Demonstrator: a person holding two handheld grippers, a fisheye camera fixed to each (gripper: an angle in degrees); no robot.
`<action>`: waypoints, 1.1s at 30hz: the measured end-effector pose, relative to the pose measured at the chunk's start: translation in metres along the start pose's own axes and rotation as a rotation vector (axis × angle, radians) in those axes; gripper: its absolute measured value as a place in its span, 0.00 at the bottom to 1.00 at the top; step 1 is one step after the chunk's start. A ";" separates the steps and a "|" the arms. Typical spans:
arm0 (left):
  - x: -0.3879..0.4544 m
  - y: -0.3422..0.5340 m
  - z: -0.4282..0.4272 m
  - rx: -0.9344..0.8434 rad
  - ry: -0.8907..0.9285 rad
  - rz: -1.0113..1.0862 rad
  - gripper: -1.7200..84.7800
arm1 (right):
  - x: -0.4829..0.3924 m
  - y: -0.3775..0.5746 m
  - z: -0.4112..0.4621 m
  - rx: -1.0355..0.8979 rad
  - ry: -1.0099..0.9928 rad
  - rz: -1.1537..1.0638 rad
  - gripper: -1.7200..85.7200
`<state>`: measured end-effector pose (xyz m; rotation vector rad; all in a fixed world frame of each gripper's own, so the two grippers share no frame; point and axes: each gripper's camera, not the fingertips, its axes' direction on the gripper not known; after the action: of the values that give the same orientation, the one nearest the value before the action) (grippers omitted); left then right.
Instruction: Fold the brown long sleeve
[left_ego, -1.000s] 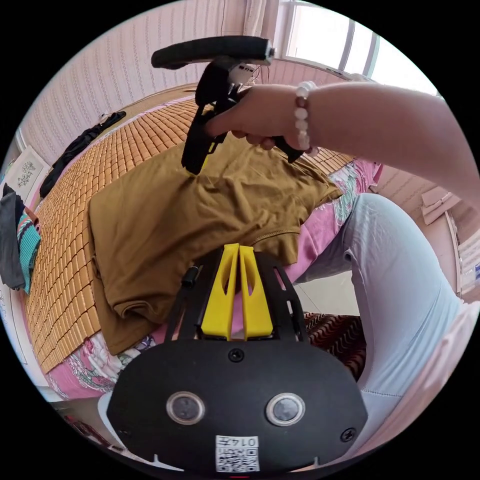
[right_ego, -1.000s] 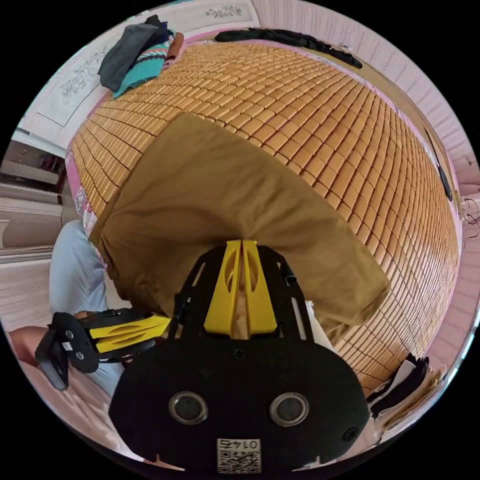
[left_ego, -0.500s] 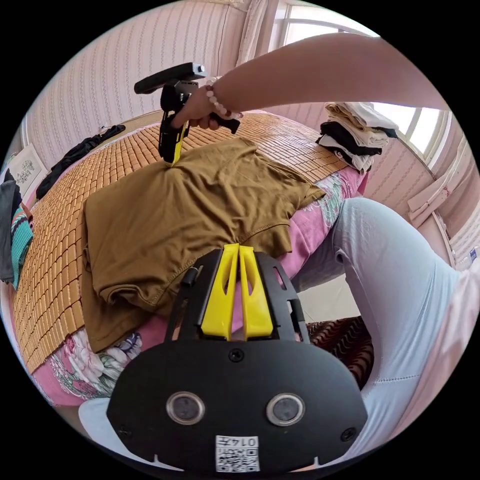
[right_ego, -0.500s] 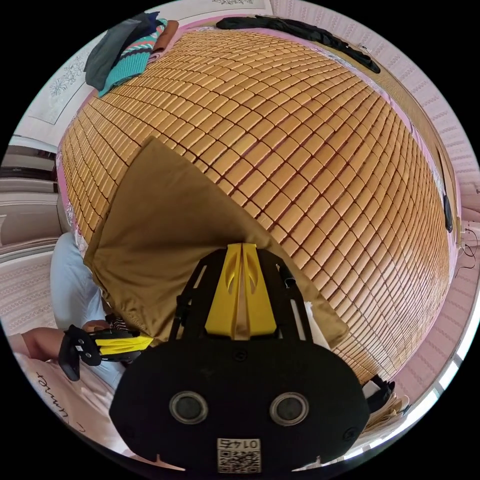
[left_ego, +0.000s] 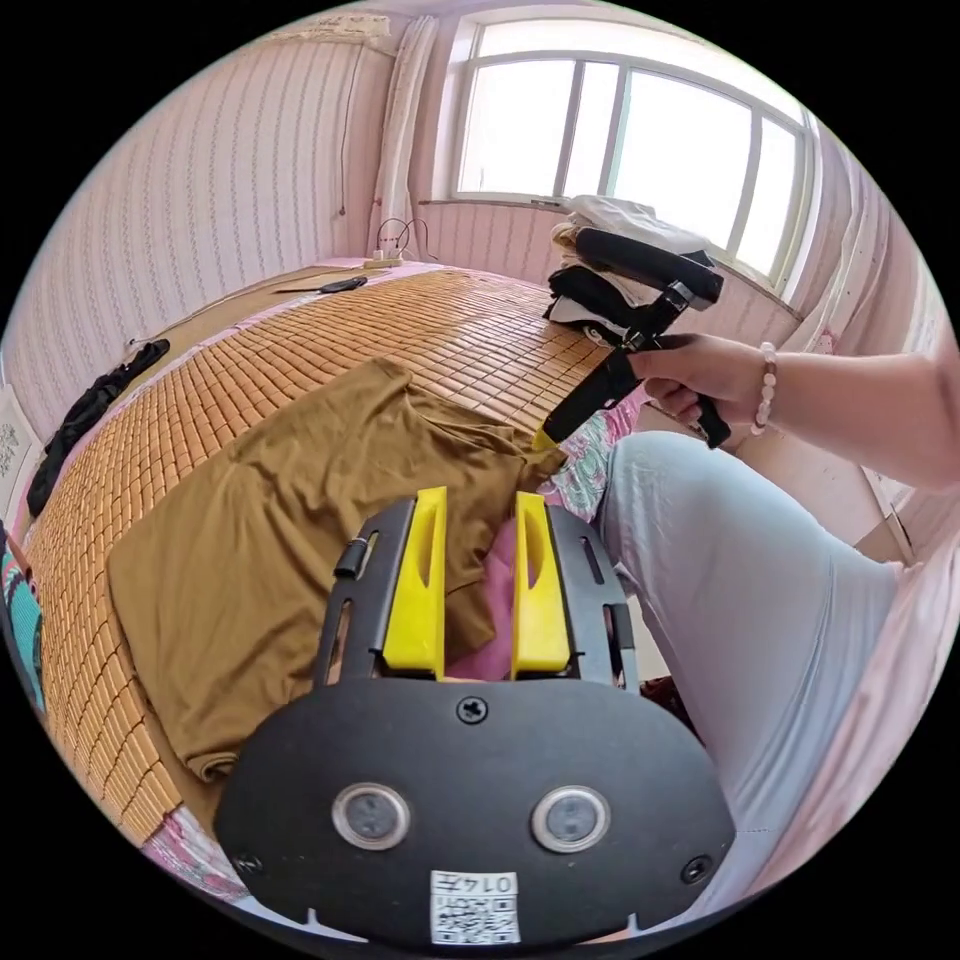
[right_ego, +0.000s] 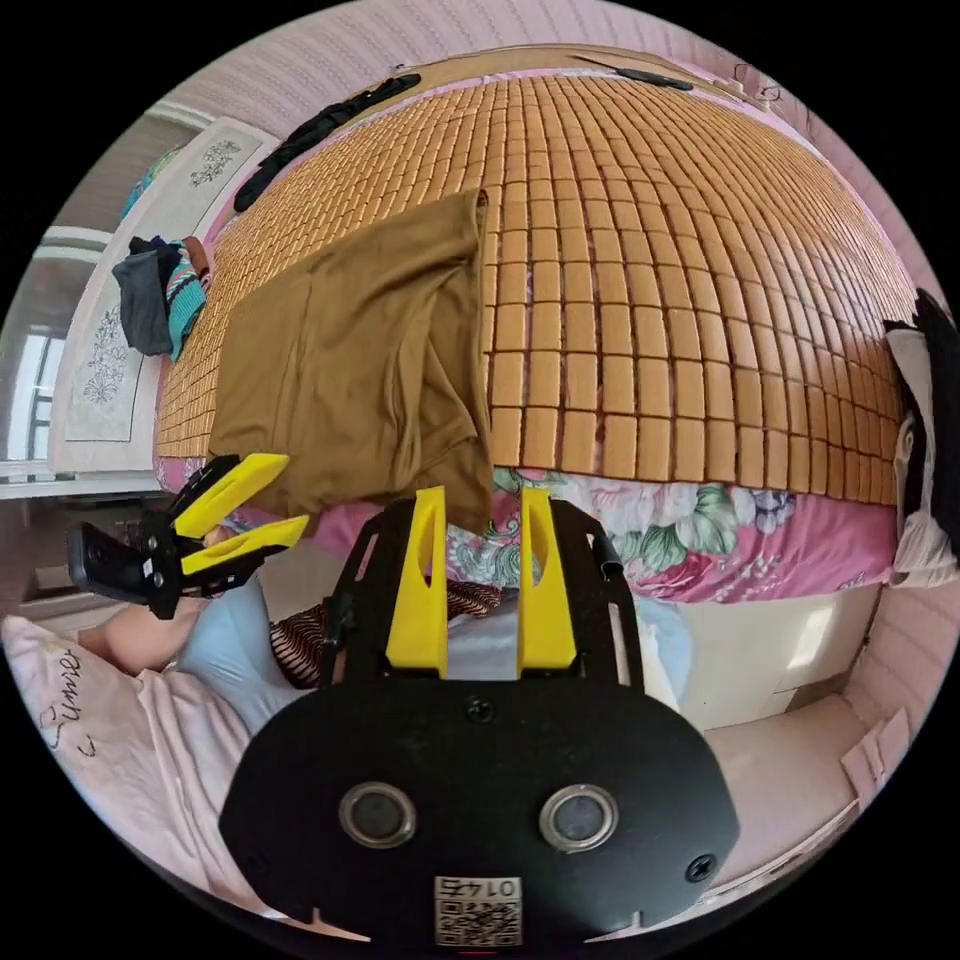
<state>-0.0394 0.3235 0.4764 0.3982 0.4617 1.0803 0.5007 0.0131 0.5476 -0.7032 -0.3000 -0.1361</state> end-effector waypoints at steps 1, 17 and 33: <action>0.003 -0.006 0.010 -0.029 0.010 0.021 0.17 | 0.008 0.008 -0.002 0.055 -0.019 0.017 0.12; 0.009 -0.044 0.033 -0.067 0.012 0.000 0.06 | 0.099 0.054 -0.018 0.230 -0.622 -0.025 0.05; 0.038 -0.033 -0.016 0.047 0.144 0.124 0.06 | 0.173 0.040 0.028 0.462 -0.833 0.325 0.05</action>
<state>-0.0082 0.3455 0.4396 0.3964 0.5972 1.2252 0.6677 0.0575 0.5984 -0.3059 -0.9700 0.5399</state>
